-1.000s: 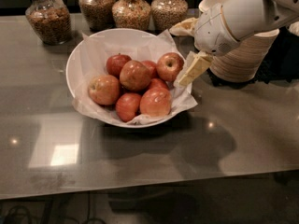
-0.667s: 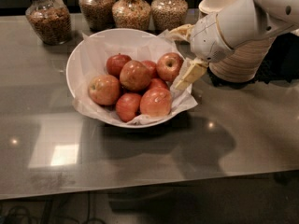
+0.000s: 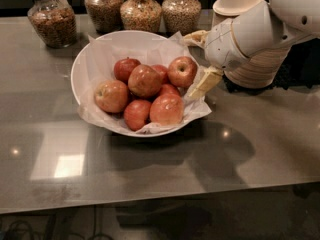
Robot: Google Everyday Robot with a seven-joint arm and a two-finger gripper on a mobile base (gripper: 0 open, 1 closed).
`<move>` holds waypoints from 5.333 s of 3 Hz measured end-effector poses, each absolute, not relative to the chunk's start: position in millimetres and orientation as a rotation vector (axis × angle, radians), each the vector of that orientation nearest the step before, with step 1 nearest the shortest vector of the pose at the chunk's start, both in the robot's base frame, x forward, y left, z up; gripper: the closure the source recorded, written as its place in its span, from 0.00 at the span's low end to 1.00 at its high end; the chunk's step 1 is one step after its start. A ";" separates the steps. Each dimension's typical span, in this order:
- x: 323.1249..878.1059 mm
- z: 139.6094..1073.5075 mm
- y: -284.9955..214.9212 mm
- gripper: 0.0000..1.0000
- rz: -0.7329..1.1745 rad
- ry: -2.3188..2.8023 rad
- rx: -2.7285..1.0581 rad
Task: Pick apple from white bowl
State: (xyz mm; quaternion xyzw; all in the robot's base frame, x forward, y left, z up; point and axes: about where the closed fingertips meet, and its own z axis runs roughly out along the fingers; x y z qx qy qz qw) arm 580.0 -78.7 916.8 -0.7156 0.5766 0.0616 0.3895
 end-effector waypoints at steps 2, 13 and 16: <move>595.4 910.3 -88.0 0.16 0.072 1.434 -1.869; 581.9 1000.7 -59.0 1.00 0.686 1.222 -1.707; 538.0 1040.2 -46.1 1.00 0.699 1.155 -1.693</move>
Offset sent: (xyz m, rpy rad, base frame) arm 0.0233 -0.0168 -0.0096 -0.1003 -0.0833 0.0274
